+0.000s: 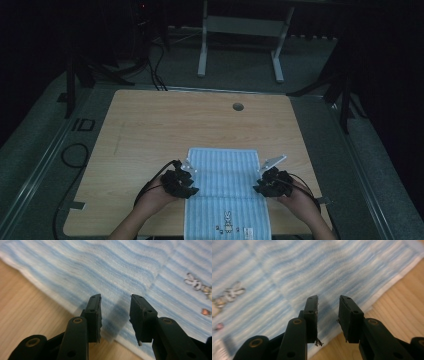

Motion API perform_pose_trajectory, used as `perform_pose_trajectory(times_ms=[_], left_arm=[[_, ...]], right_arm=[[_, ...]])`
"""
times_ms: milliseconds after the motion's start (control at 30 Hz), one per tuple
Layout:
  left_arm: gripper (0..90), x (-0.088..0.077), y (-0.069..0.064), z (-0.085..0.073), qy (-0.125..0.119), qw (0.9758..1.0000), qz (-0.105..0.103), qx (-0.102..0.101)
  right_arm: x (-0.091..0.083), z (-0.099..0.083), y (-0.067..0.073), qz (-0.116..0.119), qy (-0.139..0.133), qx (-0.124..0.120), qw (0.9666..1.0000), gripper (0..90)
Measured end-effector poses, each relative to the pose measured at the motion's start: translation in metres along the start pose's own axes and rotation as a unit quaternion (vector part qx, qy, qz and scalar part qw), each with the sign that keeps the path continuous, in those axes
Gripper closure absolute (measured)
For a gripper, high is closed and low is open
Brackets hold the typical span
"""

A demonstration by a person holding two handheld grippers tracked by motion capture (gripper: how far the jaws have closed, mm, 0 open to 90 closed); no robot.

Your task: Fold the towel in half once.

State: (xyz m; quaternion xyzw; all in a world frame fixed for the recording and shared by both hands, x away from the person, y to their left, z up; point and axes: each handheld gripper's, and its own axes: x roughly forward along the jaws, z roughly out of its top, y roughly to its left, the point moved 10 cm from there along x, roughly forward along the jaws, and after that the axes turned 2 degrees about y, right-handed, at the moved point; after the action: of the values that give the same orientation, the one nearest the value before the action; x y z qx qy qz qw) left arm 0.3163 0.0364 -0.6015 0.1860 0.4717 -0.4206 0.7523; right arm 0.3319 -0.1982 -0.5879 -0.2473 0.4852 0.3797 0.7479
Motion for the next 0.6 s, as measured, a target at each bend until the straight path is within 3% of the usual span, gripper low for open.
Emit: perform_pose_trajectory(times_ms=[167,333,600], left_arm=[[60.9,0.017,0.003,0.001,0.011,0.9999,-0.003,0.0],[61.1,0.02,0.016,0.01,0.007,0.9999,-0.007,-0.01],[61.1,0.025,0.039,0.026,0.013,0.9998,0.009,-0.015]], right_arm=[[0.025,-0.004,-0.011,0.003,0.029,0.007,0.9995,68.4],[0.028,0.002,-0.022,0.01,0.028,0.023,0.9993,68.3],[0.035,0.017,-0.043,-0.004,0.039,0.031,0.9988,66.9]])
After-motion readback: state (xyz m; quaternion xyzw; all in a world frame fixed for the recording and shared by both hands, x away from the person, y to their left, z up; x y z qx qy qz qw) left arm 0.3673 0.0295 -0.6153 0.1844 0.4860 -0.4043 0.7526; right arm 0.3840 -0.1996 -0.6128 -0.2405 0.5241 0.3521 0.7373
